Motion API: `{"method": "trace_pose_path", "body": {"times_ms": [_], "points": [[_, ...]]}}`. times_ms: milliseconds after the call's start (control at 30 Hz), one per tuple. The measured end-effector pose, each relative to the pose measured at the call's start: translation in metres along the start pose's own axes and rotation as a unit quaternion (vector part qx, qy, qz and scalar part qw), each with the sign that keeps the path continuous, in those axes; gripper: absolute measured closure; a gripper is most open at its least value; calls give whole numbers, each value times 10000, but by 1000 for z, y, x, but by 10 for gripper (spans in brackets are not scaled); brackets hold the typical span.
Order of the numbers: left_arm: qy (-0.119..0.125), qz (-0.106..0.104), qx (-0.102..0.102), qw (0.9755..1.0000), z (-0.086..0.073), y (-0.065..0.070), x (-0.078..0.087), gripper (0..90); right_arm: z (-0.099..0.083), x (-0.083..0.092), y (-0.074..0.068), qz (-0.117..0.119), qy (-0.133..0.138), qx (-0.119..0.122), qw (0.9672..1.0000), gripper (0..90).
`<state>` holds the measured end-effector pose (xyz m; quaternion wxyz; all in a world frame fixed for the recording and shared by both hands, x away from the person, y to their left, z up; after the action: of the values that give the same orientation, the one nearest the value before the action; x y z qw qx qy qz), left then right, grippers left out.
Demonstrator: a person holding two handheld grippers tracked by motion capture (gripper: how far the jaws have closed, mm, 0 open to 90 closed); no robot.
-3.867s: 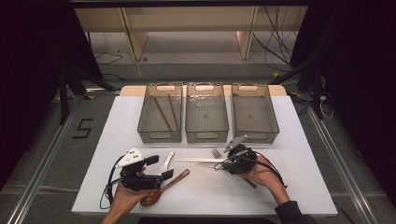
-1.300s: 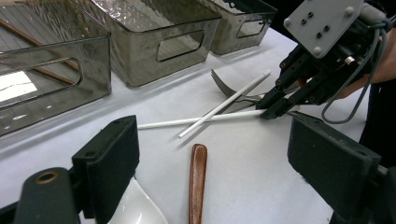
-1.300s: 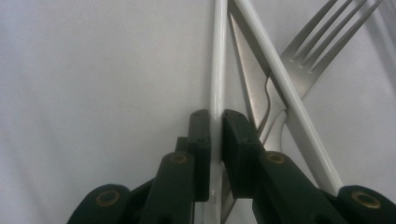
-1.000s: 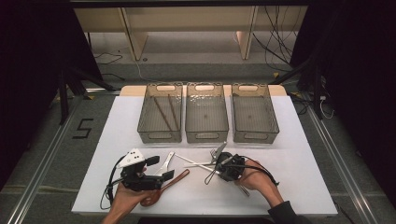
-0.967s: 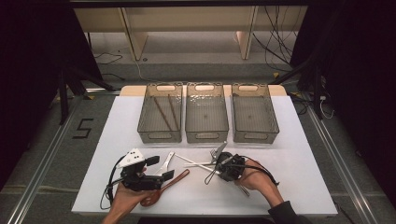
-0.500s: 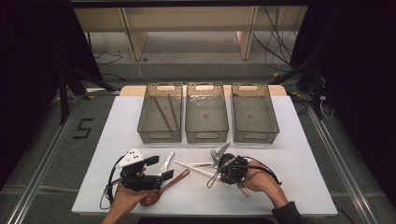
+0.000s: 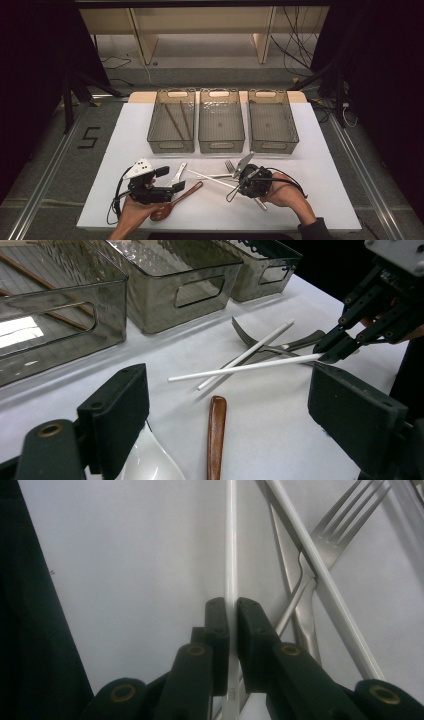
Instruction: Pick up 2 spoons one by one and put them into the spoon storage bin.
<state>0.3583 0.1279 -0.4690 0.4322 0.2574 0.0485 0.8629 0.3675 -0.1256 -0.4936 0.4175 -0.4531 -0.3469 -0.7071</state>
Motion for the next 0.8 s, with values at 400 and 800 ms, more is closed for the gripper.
{"method": "trace_pose_path", "body": {"times_ms": [400, 800], "points": [[-46, -55, 355, 9993, 1, 2, -6, 164, 6, 11, 7, -134, 612, -420, 9971, 845], [-38, -230, 919, 9955, 11, 10, -27, 164, 18, 15, 6, -304, 1103, -526, 9920, 845]]}}
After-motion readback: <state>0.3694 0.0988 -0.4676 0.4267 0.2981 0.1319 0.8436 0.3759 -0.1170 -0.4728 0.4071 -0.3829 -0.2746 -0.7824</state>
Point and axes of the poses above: each handheld gripper's, and its own axes: x roughly backward along the jaws, z roughly out of its top, y roughly to its right, the point moved 7 cm from there along -x, roughly forward along the jaws, and after that the axes turned 5 degrees about -z, right-handed, at the moved point
